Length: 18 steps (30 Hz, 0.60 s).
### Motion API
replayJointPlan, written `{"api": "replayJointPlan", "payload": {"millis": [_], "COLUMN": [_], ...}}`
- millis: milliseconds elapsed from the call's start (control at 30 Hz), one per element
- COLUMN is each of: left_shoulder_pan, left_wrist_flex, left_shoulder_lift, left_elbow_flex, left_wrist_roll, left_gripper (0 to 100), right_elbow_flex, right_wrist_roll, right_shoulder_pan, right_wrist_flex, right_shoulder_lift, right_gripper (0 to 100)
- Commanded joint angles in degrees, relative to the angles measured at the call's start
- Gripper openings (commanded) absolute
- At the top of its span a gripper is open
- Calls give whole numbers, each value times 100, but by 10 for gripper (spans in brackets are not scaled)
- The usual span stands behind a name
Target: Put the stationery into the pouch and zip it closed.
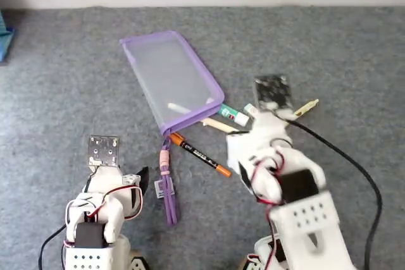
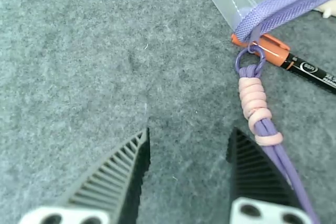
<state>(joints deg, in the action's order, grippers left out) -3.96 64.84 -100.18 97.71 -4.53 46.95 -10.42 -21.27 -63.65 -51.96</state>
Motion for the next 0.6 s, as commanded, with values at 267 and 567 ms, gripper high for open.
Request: {"api": "replayJointPlan", "payload": {"millis": [267,567], "left_shoulder_pan": [-35,-35], "left_wrist_flex": [35,35], "left_shoulder_lift": [-44,-44], "left_elbow_flex": [-110,-110], "left_wrist_roll": [26,26], "left_gripper": [230,230], "right_elbow_flex": [-1266,-3560], "right_wrist_roll": [-79,-598], "right_shoulder_pan": [-1270,-1596], "right_wrist_flex": [602,-743], "right_shoulder_lift": [2413,4804], "right_gripper": [35,151]}}
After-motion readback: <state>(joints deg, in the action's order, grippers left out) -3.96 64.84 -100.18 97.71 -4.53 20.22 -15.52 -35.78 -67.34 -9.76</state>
